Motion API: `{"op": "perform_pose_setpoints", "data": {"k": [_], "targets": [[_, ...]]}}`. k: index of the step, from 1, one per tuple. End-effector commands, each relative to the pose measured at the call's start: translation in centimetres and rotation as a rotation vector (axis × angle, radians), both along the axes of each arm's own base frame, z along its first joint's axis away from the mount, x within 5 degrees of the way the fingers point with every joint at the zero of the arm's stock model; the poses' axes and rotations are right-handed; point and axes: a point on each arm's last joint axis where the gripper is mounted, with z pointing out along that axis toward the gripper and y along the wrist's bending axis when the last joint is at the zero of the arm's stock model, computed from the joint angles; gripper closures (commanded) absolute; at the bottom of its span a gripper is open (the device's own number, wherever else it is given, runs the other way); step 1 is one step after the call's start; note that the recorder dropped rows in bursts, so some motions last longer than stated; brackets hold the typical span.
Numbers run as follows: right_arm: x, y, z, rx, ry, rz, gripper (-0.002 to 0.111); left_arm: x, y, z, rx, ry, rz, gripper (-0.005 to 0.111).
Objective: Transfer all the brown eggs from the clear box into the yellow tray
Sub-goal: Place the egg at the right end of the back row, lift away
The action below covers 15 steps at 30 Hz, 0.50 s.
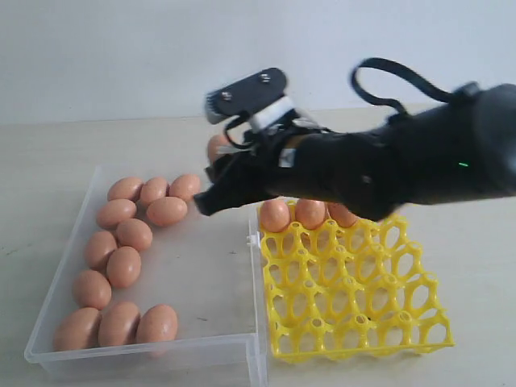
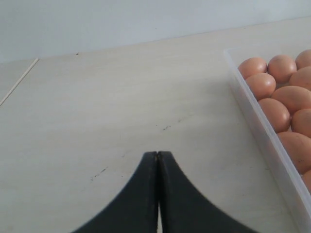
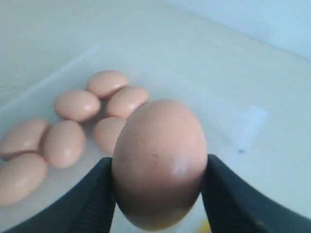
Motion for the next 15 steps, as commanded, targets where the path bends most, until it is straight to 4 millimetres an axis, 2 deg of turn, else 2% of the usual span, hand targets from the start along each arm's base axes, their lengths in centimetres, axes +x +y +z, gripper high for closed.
{"op": "perform_pose_setpoints", "data": {"k": [1,5,9,12,15], "targets": [[-1.4,-6.1,0.2,-0.025,-0.18,-0.107,0.108,0.0,0.0,0.2,-0.006,-0.019,-0.006,0.107],[-2.4,-10.8,-0.6,-0.015,-0.226,-0.251,0.108,0.0,0.0,0.2,-0.006,-0.019,-0.006,0.107],[-1.9,-13.7,-1.8,-0.011,-0.18,-0.361,0.108,0.0,0.0,0.2,-0.006,-0.019,-0.006,0.107],[-1.3,-14.5,-2.8,0.001,-0.142,-0.413,0.108,0.0,0.0,0.2,-0.006,-0.019,-0.006,0.107],[-0.8,-15.2,-4.9,-0.016,-0.074,-0.452,0.108,0.0,0.0,0.2,-0.006,-0.019,-0.006,0.107]]}}
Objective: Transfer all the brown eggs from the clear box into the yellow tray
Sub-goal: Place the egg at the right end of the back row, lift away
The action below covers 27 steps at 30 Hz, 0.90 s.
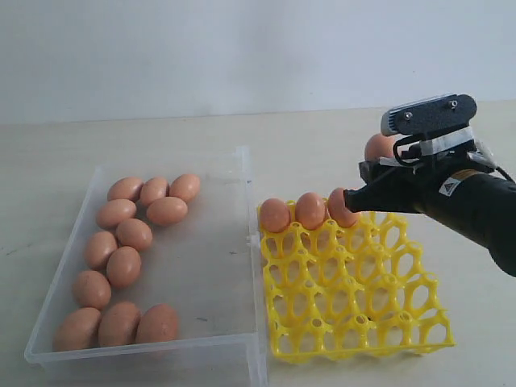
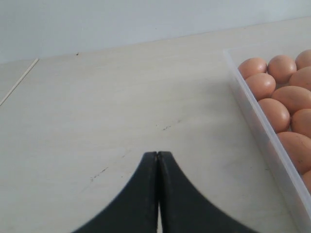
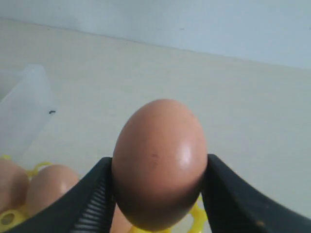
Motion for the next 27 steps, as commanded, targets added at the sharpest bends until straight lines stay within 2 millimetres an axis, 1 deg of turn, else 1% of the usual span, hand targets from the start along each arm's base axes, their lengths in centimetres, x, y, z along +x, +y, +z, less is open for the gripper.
{"op": "perform_pose_setpoints", "data": {"k": [1,3,8,9,13,19,24,27], "targets": [[0.6,-0.6,-2.0,-0.002,0.045,-0.03,0.108,0.0,0.0,0.2,-0.006,-0.019,-0.006,0.107],[0.9,-0.4,-3.2,0.012,0.074,-0.023,0.108,0.0,0.0,0.2,-0.006,-0.019,-0.006,0.107],[0.9,-0.3,-4.6,0.003,0.113,-0.014,0.108,0.0,0.0,0.2,-0.006,-0.019,-0.006,0.107],[0.9,-0.3,-4.8,0.002,0.113,-0.015,0.106,0.0,0.0,0.2,-0.006,-0.019,-0.006,0.107],[0.9,-0.3,-5.2,-0.01,0.12,-0.011,0.089,0.0,0.0,0.2,-0.006,-0.019,-0.006,0.107],[0.9,-0.3,-5.8,-0.018,0.139,-0.012,0.071,0.0,0.0,0.2,-0.006,-0.019,-0.006,0.107],[0.9,-0.3,-5.9,-0.018,0.141,-0.012,0.055,0.0,0.0,0.2,-0.006,-0.019,-0.006,0.107],[0.9,-0.3,-5.9,-0.018,0.141,-0.012,0.05,0.0,0.0,0.2,-0.006,-0.019,-0.006,0.107]]}}
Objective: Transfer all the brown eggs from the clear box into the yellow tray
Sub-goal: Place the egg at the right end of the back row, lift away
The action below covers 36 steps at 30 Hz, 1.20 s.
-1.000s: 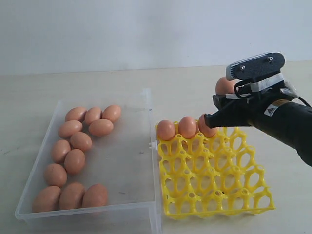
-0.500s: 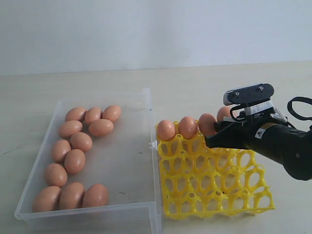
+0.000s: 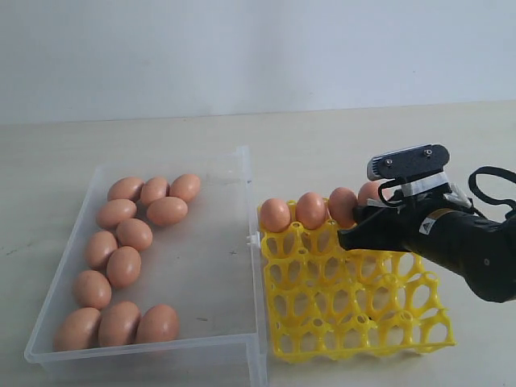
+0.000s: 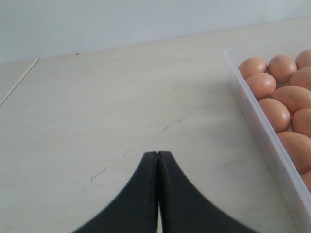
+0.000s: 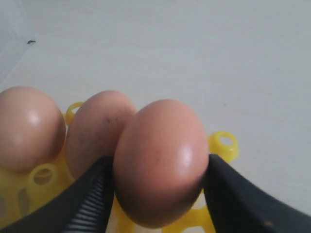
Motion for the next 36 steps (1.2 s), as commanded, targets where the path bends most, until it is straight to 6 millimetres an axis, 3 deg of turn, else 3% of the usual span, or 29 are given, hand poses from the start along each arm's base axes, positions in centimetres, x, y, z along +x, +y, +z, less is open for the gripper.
{"op": "perform_pose_setpoints", "data": {"k": [1,10,19,26,32,36], "targets": [[0.2,-0.2,0.0,-0.005,-0.011,0.0,0.05,0.0,0.0,0.2,-0.006,-0.019,-0.006,0.107],[0.3,-0.3,0.1,-0.039,-0.021,0.016,0.05,0.0,0.0,0.2,-0.006,-0.019,-0.006,0.107],[0.1,-0.7,2.0,-0.099,-0.064,0.022,0.05,0.0,0.0,0.2,-0.006,-0.019,-0.006,0.107],[-0.6,-1.1,6.2,-0.107,-0.146,0.027,0.05,0.0,0.0,0.2,-0.006,-0.019,-0.006,0.107],[-2.1,-1.1,12.0,-0.026,-0.28,0.062,0.05,0.0,0.0,0.2,-0.006,-0.019,-0.006,0.107],[-2.8,2.0,14.9,0.079,-0.205,0.207,0.05,0.0,0.0,0.2,-0.006,-0.019,-0.006,0.107]]}}
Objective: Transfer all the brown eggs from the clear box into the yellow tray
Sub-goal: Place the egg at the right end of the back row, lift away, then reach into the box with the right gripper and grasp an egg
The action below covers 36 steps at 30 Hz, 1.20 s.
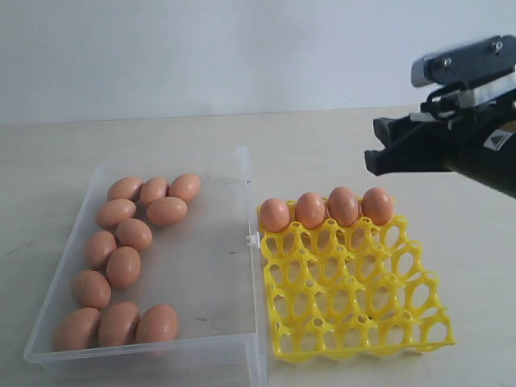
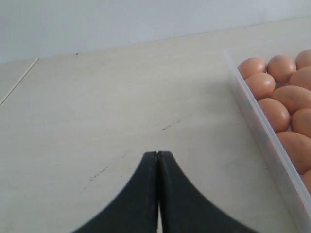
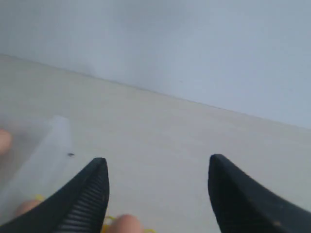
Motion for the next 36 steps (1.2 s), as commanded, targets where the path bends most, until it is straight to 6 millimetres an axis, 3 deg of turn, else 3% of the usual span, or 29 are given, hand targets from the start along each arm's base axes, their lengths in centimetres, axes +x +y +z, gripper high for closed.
{"op": "perform_pose_setpoints", "data": {"k": [1,5,11,16,21,25,30,33,36], "targets": [[-0.8,3.6,3.1,0.066,0.097,0.162,0.05,0.0,0.0,0.2,-0.006,-0.019,-0.006,0.107],[-0.8,8.5,4.1,0.075,0.278,0.223,0.05,0.0,0.0,0.2,-0.006,-0.019,-0.006,0.107],[0.0,16.6,1.9,0.066,0.518,0.307,0.05,0.0,0.0,0.2,-0.006,-0.019,-0.006,0.107],[1.3,22.4,-0.9,0.11,0.621,0.335,0.05,0.0,0.0,0.2,-0.006,-0.019,-0.006,0.107],[2.6,27.2,-5.6,0.053,0.683,0.367,0.05,0.0,0.0,0.2,-0.006,-0.019,-0.006,0.107],[2.7,28.8,-8.1,0.01,0.758,0.36,0.05,0.0,0.0,0.2,-0.006,-0.019,-0.006,0.107],[2.6,29.1,-10.8,-0.025,0.797,0.348,0.05,0.0,0.0,0.2,-0.006,-0.019,-0.006,0.107],[2.9,29.4,-11.7,-0.023,0.793,0.346,0.05,0.0,0.0,0.2,-0.006,-0.019,-0.006,0.107],[3.3,30.0,-11.3,-0.008,0.775,0.353,0.053,0.0,0.0,0.2,-0.006,-0.019,-0.006,0.107]]}}
